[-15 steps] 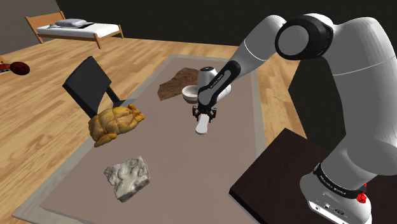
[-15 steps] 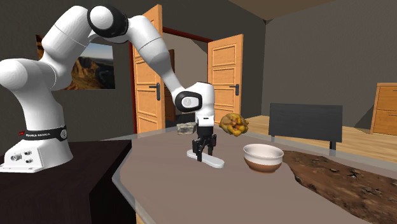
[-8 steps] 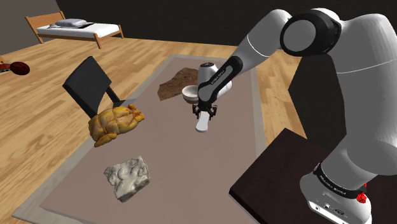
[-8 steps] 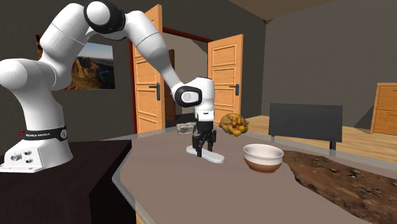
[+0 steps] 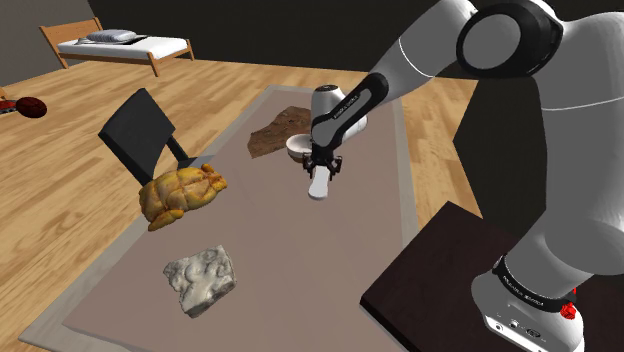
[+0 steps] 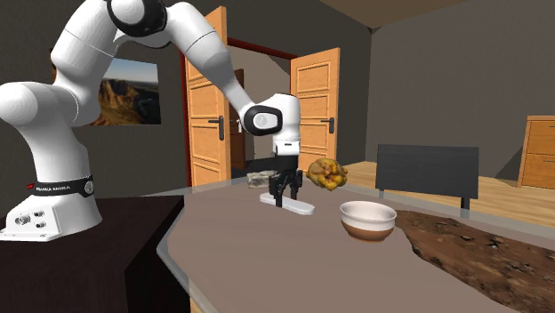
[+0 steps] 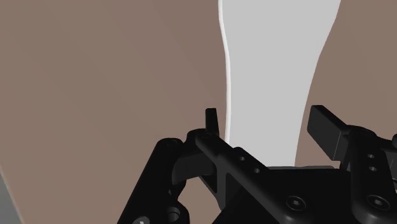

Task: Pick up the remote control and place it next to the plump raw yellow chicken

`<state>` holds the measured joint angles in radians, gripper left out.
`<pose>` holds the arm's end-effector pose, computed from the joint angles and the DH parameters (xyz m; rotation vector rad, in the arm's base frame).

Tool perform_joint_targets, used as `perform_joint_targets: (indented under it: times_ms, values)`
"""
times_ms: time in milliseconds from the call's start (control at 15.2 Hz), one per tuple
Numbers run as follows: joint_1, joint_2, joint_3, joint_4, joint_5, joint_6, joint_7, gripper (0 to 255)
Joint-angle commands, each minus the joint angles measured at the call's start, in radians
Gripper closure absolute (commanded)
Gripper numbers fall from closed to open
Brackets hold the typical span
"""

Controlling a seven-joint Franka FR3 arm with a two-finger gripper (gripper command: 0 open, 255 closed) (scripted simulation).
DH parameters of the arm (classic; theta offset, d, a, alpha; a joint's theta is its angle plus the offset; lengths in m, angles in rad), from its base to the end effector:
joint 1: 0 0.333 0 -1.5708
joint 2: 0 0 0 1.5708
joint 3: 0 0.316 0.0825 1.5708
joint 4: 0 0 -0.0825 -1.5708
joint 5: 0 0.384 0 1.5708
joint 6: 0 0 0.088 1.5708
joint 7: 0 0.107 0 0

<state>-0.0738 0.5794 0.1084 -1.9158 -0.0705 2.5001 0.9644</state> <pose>0.6279 0.0196 0.1908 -2.8174 1.3459 -0.0003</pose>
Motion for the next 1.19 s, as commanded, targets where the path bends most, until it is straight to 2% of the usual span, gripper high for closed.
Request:
perform_joint_targets:
  times_ms: [0, 1122]
  values:
    - [0.000, -0.020, 0.003, 0.000, 0.003, -0.020, 0.000, 255]
    - [-0.012, -0.178, 0.019, 0.014, 0.027, -0.191, -0.013, 255]
